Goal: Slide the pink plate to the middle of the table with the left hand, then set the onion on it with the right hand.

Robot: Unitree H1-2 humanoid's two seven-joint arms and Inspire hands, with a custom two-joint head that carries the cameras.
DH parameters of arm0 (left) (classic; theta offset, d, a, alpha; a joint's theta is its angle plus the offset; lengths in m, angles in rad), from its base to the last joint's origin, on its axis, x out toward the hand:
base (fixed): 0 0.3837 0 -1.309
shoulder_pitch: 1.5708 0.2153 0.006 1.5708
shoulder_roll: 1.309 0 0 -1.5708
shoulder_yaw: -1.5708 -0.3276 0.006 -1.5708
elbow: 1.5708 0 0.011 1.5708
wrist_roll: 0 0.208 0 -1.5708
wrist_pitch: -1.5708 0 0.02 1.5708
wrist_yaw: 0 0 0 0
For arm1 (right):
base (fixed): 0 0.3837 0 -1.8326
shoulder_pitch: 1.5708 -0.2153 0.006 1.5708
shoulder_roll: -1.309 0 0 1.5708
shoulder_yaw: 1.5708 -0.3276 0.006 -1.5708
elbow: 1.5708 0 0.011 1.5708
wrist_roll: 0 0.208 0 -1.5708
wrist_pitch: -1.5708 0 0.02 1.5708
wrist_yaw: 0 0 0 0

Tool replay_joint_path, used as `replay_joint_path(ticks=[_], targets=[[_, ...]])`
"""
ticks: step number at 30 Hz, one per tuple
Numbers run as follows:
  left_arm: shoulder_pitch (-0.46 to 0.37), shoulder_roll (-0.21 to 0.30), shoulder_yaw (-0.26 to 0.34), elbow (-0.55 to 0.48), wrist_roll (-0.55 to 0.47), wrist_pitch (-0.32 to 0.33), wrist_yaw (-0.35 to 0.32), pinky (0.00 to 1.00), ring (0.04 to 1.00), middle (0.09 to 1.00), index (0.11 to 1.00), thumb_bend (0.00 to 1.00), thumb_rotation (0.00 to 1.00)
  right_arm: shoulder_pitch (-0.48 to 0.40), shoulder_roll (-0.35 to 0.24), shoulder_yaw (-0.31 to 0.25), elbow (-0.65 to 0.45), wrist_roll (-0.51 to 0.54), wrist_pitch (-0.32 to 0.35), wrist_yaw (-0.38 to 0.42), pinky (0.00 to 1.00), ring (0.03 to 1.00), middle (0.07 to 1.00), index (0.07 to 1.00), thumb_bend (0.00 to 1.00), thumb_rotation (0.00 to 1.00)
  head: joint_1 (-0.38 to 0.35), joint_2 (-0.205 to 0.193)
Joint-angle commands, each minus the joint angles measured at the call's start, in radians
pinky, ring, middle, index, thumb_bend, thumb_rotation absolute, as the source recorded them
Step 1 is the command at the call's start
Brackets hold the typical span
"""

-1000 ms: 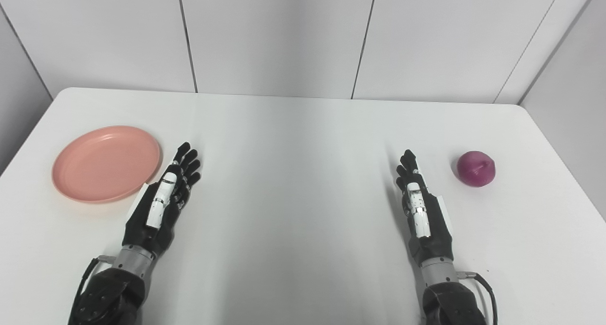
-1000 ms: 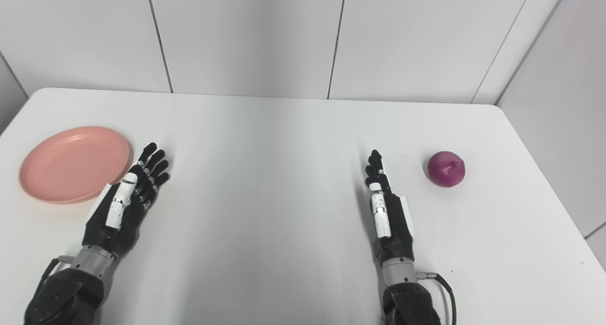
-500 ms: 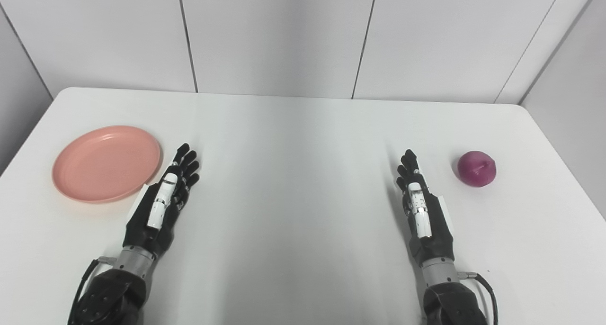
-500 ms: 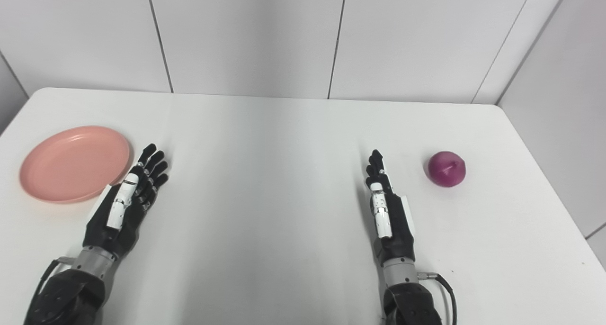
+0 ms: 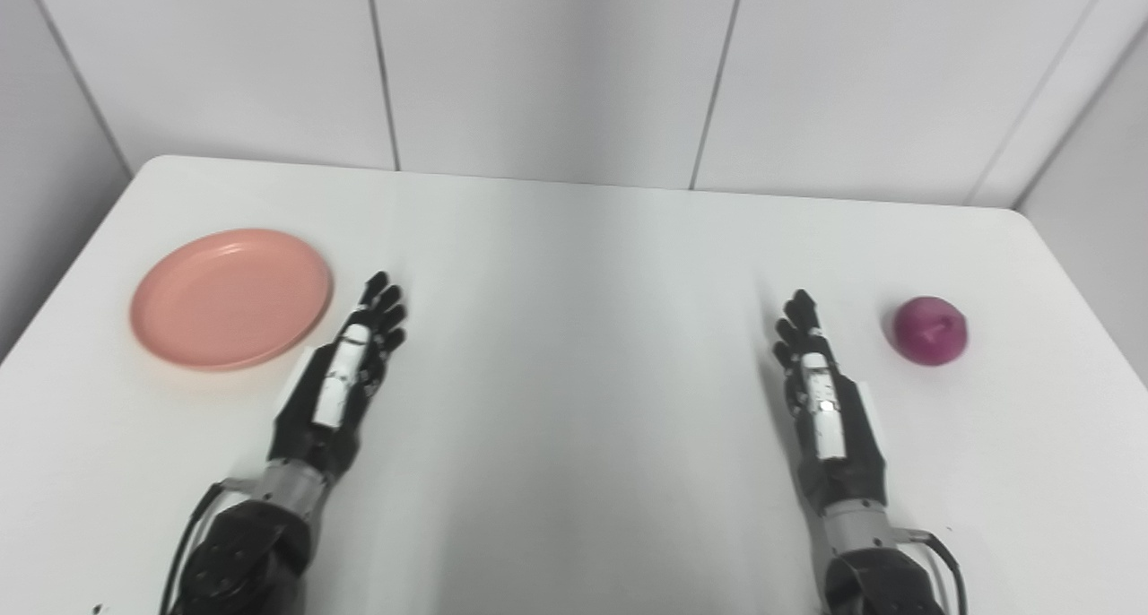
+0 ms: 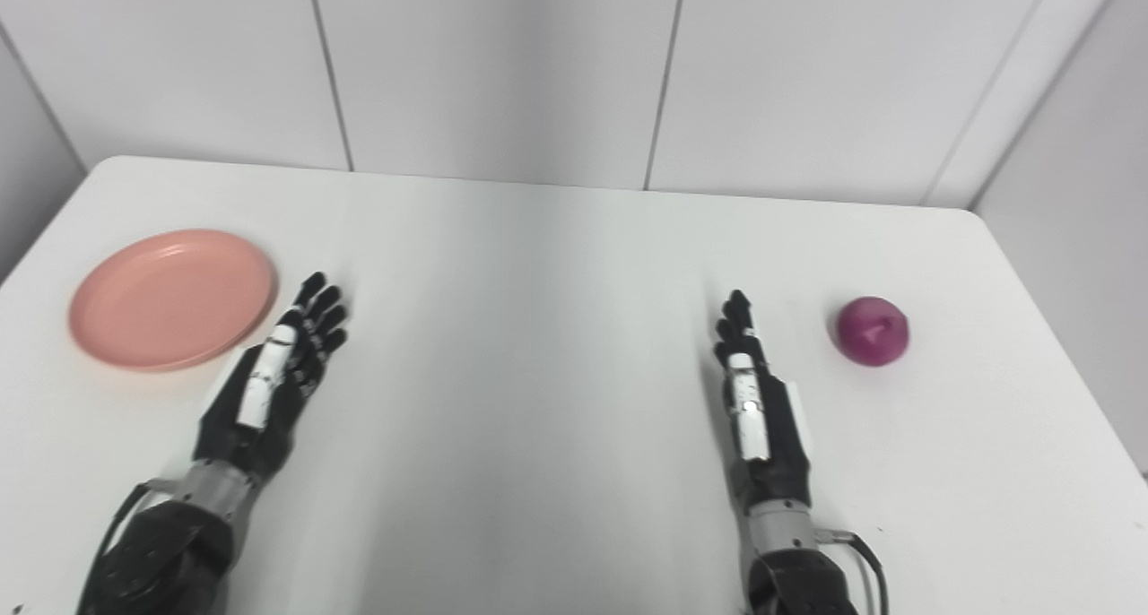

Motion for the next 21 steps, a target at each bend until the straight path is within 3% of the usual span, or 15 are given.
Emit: replay_joint_path(ticks=[1,21], targets=[[0.038,-0.022,-0.016,0.024,0.0,0.011,0.002,1.0,1.0,1.0,0.99,0.44,1.0,0.003,-0.007,-0.012,-0.023,0.01,0.002,0.006,1.0,1.0,1.0,1.0,0.21,1.0,0.009,-0.003],[0.031,-0.094,-0.046,0.019,0.05,0.016,0.058,1.0,1.0,1.0,1.0,0.42,1.0,0.007,-0.045,-0.029,-0.061,0.048,0.033,0.026,1.0,1.0,1.0,1.0,0.13,1.0,0.222,-0.031]])
